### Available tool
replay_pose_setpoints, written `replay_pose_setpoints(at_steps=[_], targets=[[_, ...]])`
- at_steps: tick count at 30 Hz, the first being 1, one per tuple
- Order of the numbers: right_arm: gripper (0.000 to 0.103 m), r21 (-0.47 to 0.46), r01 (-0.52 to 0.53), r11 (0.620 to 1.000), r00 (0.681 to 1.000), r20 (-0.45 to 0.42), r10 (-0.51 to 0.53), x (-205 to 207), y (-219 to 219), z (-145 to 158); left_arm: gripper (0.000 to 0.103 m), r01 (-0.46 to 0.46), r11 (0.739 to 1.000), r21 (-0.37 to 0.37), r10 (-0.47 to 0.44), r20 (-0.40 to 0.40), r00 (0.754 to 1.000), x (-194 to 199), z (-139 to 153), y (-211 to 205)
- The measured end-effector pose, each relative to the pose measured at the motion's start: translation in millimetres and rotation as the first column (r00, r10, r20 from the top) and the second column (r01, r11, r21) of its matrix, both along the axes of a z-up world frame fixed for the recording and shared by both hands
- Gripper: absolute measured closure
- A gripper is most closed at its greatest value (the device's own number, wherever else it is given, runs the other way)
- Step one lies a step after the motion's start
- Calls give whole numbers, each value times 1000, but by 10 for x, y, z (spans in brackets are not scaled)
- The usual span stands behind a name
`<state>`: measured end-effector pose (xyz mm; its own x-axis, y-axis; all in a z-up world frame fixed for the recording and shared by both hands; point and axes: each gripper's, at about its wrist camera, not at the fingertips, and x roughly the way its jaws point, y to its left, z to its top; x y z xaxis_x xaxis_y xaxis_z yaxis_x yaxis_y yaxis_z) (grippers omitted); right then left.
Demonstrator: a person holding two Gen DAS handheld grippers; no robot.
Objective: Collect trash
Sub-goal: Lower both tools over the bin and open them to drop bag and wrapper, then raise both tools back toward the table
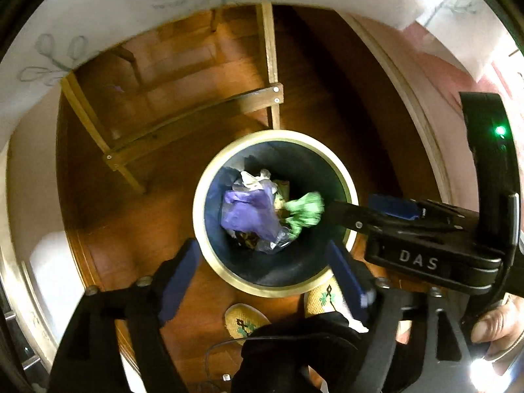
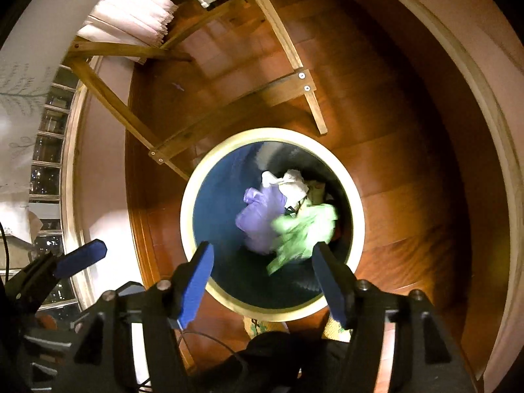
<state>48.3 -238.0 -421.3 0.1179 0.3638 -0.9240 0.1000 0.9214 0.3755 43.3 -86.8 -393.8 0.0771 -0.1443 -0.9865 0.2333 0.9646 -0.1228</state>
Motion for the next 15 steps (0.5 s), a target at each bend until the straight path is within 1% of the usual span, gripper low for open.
replay_pose_setpoints(at_steps=[1,4,8,12,14,15], targets=[[40,-4,0,1000,1000,7,0,5,1,42,15,-9,1000,2,9,7,1000,0,29,30],[40,-12,6,1000,1000,20,-6,10,-7,160,14,-36,999,9,36,25,999,-9,180,58],[40,-4,20,1000,999,38,-20,-39,-27,493,14,-57,998,15,57,47,997,-86,576,116],[40,-18,16,1000,999,39,-15,-114,-33,943,14,-96,995,7,95,67,993,-141,1105,185],[40,-30,-1,1000,999,43,2,-155,-35,1227,14,-132,991,7,131,81,988,-159,1479,259],[40,-34,-13,999,999,48,14,-177,-28,1378,14,-145,989,6,144,88,986,-174,1611,286]])
